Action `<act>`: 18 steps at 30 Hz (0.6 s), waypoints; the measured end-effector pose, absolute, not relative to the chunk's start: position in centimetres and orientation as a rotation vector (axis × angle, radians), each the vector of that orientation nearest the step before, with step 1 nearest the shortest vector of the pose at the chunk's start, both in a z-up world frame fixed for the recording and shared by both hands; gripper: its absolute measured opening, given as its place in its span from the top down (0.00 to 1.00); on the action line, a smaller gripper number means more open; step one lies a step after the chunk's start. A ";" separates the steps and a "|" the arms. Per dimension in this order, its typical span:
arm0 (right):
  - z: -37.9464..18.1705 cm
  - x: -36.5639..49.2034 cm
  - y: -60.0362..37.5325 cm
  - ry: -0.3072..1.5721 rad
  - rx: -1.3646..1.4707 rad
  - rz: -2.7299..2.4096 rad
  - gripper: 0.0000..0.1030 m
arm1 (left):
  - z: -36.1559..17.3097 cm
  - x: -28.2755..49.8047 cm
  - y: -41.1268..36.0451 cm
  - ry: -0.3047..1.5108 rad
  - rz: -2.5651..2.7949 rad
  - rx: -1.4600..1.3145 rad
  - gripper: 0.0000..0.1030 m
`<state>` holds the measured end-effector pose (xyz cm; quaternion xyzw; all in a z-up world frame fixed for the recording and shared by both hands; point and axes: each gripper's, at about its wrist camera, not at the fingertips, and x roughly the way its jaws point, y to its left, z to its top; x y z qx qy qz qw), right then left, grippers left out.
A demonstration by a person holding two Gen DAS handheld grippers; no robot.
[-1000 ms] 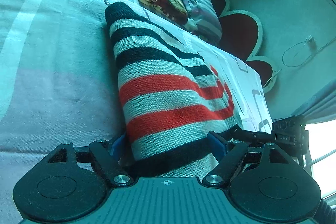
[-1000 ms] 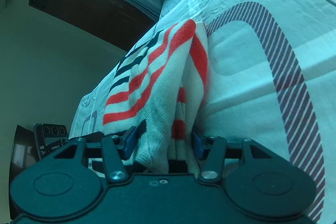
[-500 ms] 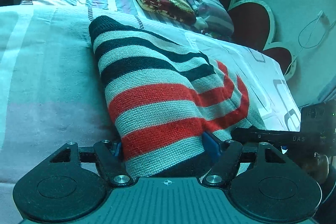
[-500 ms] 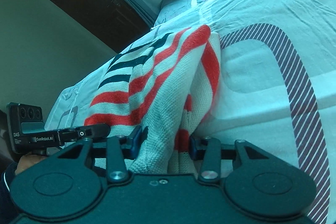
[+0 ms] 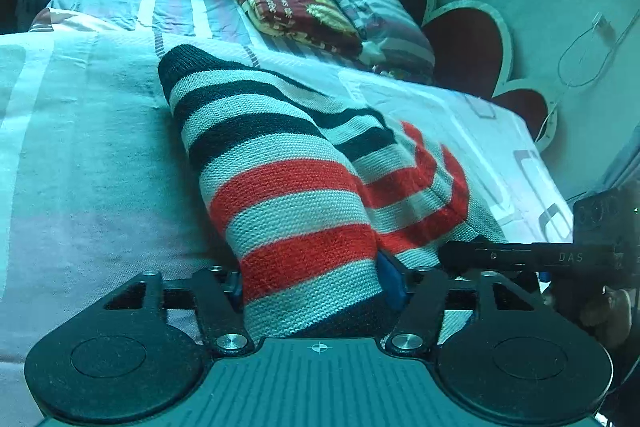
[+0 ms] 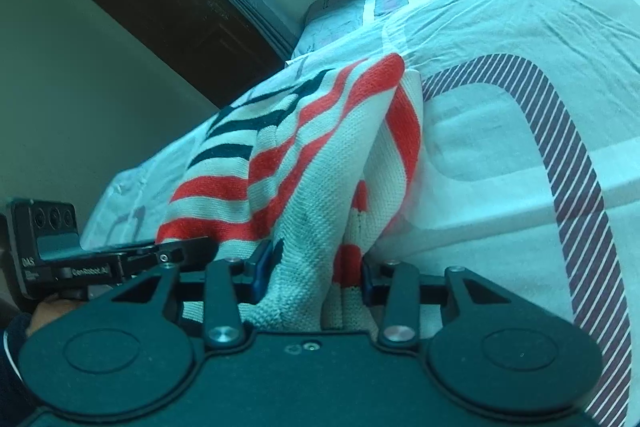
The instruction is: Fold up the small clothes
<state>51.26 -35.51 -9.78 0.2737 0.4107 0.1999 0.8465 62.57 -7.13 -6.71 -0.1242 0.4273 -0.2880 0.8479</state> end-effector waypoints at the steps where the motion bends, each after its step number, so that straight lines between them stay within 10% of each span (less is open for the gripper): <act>1: -9.6 51.1 -35.5 0.856 0.582 0.424 0.65 | -6.6 62.4 -7.0 0.892 -0.608 -0.264 0.45; 18: -1.7 48.7 -29.2 0.767 0.411 0.484 0.66 | -0.4 57.9 -1.2 0.782 -0.593 -0.288 0.50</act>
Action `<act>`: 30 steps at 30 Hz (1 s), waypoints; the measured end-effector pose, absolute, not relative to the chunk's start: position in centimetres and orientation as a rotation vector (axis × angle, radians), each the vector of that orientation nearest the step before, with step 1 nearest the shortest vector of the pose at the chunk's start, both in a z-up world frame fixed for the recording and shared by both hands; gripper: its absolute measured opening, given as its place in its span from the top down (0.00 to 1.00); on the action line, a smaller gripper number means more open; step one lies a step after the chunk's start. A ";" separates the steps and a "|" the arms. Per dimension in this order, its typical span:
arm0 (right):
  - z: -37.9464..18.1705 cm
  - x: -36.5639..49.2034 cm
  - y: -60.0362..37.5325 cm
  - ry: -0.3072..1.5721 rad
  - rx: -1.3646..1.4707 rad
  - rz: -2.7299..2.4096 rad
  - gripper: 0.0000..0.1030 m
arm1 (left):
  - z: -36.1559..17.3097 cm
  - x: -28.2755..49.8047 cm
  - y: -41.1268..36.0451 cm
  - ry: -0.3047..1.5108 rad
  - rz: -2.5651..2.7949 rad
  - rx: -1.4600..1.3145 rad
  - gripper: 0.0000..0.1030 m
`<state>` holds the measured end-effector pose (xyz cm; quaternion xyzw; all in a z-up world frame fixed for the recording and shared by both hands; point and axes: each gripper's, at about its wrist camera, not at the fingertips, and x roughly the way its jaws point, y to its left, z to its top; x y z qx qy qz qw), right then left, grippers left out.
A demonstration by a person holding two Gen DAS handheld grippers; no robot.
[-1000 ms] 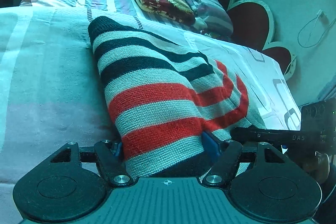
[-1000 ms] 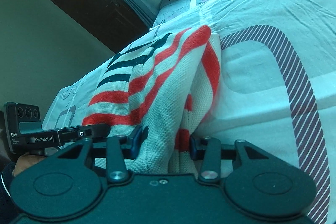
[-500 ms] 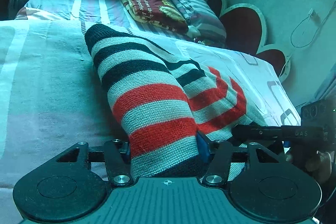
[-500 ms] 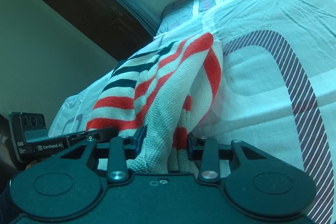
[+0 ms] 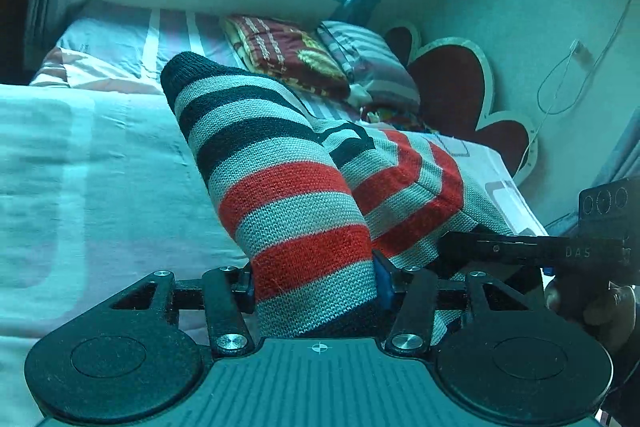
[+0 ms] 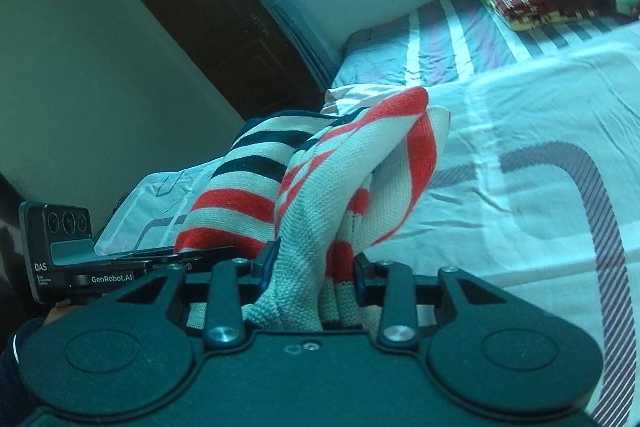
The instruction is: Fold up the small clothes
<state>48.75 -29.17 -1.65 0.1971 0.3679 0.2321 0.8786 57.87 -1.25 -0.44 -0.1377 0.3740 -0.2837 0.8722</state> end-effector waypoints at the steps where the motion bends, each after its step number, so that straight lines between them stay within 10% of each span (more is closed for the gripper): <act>1: -1.4 48.5 -28.4 0.764 0.401 0.495 0.66 | -0.1 57.4 -0.2 0.775 -0.584 -0.294 0.50; 30: -13.7 48.6 -0.2 1.006 0.554 0.752 0.65 | -7.6 42.3 32.0 0.854 -0.168 -0.474 0.45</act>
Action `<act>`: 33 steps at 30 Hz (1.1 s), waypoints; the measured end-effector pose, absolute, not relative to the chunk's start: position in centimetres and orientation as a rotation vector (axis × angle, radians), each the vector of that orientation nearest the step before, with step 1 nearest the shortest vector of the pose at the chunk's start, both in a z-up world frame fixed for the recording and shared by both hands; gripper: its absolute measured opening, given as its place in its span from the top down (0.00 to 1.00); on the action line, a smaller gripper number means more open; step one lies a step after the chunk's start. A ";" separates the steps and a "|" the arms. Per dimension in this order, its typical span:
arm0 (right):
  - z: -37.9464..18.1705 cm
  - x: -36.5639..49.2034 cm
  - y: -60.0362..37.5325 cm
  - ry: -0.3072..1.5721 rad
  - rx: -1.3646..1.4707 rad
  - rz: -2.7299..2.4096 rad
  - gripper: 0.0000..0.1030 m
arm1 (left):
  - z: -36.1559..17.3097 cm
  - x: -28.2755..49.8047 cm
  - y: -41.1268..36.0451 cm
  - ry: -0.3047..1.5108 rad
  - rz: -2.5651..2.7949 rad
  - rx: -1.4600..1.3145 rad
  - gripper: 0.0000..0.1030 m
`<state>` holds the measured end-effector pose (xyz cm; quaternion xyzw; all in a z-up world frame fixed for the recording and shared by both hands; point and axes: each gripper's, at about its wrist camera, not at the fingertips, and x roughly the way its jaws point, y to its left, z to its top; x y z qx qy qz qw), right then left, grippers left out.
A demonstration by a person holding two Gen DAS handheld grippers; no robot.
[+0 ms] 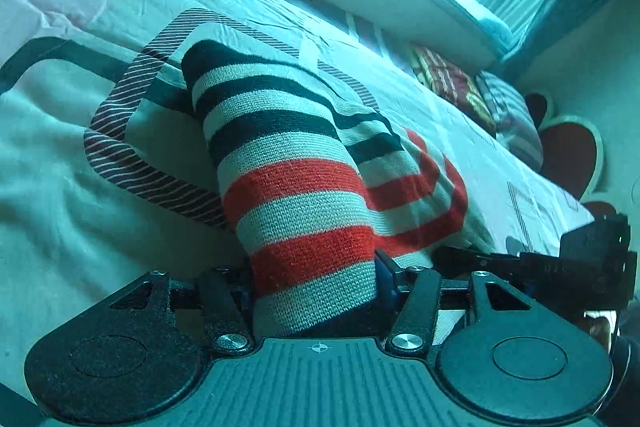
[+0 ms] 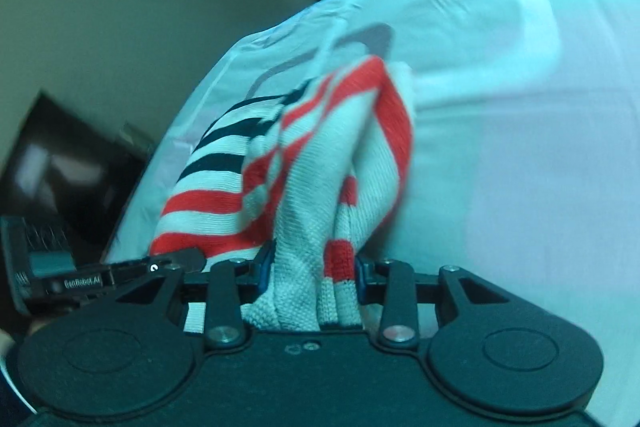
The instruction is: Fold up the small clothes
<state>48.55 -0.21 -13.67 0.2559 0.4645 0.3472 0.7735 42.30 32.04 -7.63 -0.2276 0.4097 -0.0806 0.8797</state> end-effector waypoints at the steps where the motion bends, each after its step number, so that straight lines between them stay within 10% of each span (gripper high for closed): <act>1: -13.7 48.4 -0.5 1.000 0.555 0.750 0.66 | -7.8 42.4 31.8 0.850 -0.166 -0.466 0.45; 15: -9.7 44.8 -0.7 0.884 0.512 0.661 0.68 | -5.7 46.1 30.3 0.863 -0.306 -0.270 0.48; 19: -13.2 45.9 -1.6 0.985 0.587 0.628 0.66 | -7.6 46.2 30.2 0.882 -0.191 -0.271 0.10; 26: -12.2 46.1 -2.4 1.067 0.547 0.639 0.58 | -7.3 41.9 30.9 0.838 -0.156 -0.309 0.10; 30: -11.0 43.8 -3.9 1.060 0.593 0.637 0.34 | -6.9 38.9 31.1 0.812 -0.187 -0.341 0.10; 33: -12.1 43.0 -3.3 1.102 0.587 0.635 0.40 | -7.9 38.1 30.9 0.859 -0.152 -0.302 0.10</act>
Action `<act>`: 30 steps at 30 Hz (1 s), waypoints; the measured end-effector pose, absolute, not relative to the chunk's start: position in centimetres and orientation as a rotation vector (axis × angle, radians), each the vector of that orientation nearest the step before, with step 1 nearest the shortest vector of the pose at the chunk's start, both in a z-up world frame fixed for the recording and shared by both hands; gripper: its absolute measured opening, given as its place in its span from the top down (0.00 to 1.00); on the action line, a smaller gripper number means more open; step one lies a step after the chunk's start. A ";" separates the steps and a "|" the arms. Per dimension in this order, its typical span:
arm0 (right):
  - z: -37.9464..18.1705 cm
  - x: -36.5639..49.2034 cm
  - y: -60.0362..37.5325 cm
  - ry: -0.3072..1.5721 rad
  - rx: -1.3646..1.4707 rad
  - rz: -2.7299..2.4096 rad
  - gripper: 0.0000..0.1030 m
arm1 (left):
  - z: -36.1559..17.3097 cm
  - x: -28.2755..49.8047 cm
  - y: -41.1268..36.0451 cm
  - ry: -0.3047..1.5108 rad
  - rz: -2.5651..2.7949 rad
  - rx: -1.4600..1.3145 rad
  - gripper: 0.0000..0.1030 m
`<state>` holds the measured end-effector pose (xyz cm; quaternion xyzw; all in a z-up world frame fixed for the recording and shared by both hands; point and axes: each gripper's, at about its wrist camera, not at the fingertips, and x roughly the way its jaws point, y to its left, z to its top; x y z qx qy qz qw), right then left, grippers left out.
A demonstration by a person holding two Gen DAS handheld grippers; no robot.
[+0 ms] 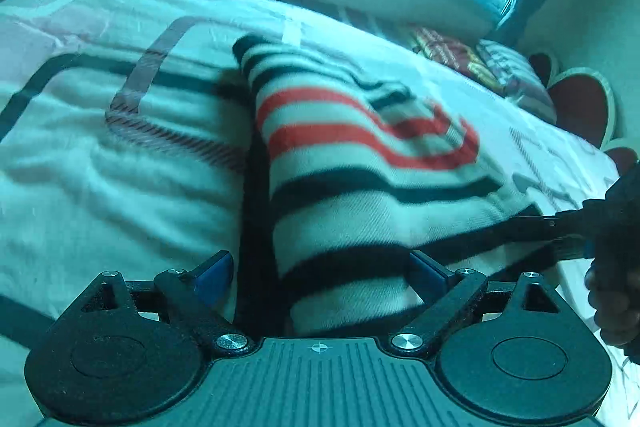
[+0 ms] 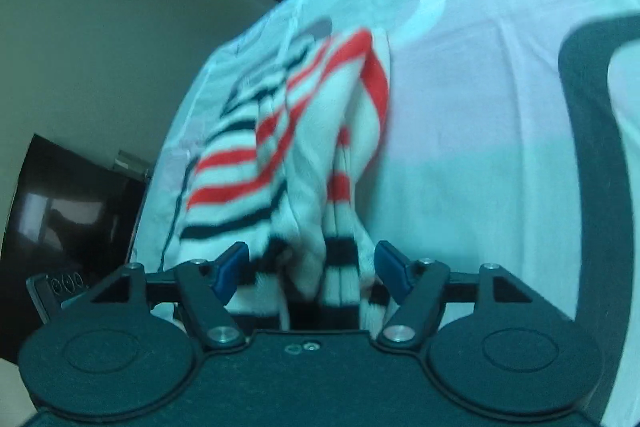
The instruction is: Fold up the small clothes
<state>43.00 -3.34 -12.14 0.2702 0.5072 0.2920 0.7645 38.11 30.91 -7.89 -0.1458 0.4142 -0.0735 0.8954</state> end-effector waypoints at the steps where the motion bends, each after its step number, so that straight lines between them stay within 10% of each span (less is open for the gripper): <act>1: -12.3 43.0 -3.4 1.110 0.628 0.633 0.51 | -7.9 37.9 31.2 0.856 -0.150 -0.329 0.10; 15: -11.1 37.5 -4.4 1.004 0.456 0.581 0.63 | -8.3 32.7 30.6 0.840 -0.025 -0.244 0.10; 20: -8.3 34.5 -5.8 0.902 0.433 0.528 0.29 | -6.7 27.8 30.0 0.737 0.092 -0.226 0.10; 30: -2.4 24.3 -6.0 0.770 0.262 0.515 0.01 | -1.2 18.6 24.3 0.643 0.127 -0.181 0.00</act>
